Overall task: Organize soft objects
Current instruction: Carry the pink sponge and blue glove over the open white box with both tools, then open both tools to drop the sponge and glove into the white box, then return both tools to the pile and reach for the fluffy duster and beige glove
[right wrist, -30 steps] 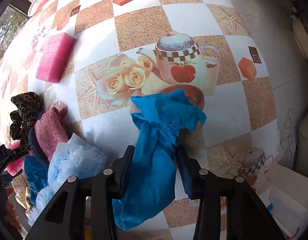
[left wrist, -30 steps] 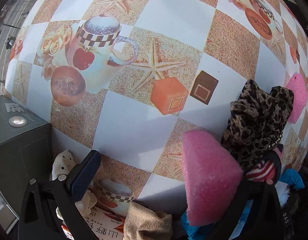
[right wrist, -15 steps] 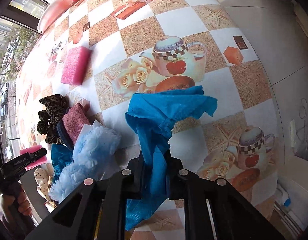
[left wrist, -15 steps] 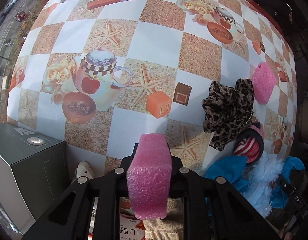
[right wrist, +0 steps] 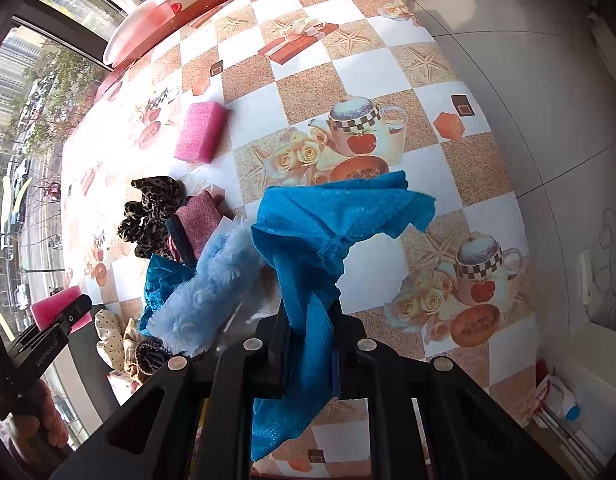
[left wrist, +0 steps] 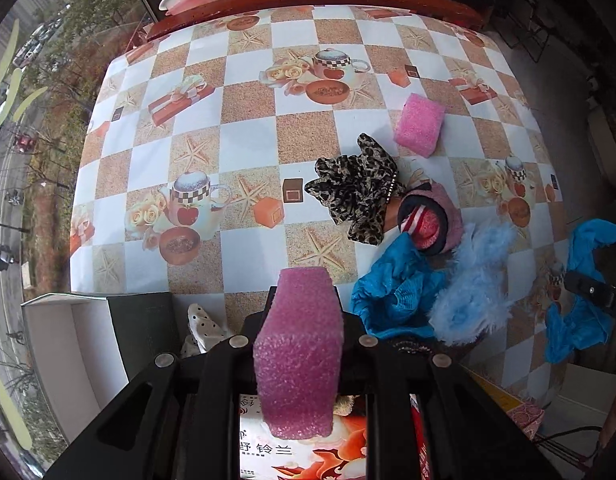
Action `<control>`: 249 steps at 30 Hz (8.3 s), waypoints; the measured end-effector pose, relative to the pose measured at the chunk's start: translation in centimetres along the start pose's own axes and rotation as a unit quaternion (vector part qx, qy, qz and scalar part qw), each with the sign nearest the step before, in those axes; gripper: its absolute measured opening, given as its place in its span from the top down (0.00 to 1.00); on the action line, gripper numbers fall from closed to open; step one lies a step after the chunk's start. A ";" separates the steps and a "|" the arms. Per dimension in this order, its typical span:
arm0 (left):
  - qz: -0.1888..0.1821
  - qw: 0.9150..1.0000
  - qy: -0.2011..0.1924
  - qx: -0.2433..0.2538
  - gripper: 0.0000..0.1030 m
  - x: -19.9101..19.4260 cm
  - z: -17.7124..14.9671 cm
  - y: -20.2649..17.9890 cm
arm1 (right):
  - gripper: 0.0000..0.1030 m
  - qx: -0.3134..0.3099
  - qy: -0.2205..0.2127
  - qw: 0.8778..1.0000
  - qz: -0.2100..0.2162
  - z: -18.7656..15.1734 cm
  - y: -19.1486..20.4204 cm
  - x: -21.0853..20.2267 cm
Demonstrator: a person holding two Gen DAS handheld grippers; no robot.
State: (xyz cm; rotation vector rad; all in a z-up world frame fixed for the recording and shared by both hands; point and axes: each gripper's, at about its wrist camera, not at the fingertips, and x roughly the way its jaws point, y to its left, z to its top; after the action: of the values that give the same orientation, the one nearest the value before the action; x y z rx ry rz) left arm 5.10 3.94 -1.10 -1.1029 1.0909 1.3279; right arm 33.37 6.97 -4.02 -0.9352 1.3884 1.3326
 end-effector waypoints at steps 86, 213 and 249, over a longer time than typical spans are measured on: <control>0.039 0.995 -0.086 -0.026 0.79 -9.9 -21.2 15.6 | 0.85 -0.376 0.048 0.920 0.101 -22.1 29.7 -4.9; -0.081 0.993 -0.088 0.016 0.00 -5.6 -12.1 12.2 | 0.01 -0.092 -0.006 0.996 0.023 -9.8 18.5 -9.2; -0.111 0.969 0.213 -0.061 0.05 12.0 -0.5 3.3 | 0.63 0.200 0.218 0.935 0.194 -0.3 1.3 13.4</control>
State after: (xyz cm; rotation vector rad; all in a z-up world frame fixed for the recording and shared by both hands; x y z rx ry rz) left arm 1.46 5.28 -12.98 -1.6041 1.1610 1.0147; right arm 28.77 8.03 -16.66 -0.7218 2.1836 1.0816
